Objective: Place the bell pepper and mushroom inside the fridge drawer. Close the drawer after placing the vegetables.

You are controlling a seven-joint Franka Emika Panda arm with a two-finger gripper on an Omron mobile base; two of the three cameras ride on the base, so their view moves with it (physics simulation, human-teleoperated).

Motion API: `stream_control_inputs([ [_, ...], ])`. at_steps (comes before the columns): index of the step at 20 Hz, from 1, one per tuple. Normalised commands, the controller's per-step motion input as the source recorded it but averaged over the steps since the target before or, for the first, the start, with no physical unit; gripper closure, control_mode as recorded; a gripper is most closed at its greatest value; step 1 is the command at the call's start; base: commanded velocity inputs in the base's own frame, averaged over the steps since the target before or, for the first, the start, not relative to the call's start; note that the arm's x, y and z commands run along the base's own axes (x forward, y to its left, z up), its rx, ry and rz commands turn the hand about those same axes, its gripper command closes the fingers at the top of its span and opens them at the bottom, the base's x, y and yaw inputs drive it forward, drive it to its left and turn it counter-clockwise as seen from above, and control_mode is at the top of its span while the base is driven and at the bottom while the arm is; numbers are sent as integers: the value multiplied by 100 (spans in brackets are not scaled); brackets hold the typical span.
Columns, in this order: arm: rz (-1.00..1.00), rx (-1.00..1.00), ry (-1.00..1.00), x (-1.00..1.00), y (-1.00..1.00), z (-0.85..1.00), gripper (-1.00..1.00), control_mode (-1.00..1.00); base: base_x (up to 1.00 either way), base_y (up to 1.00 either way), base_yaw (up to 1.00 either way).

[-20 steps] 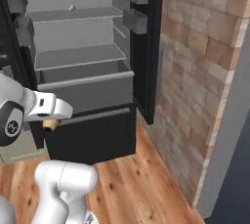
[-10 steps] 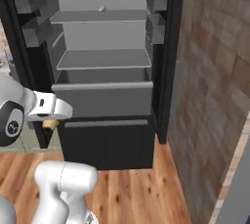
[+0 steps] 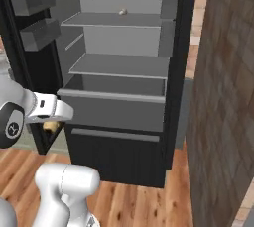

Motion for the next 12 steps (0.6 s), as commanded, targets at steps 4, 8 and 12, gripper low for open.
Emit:
stream_control_inputs([
  [4,0,0,0,0,0,0,100,100,34,-36,17],
  [8,0,0,0,0,0,0,100,100,61,-10,8],
  [12,0,0,0,0,0,0,100,100,60,0,3],
])
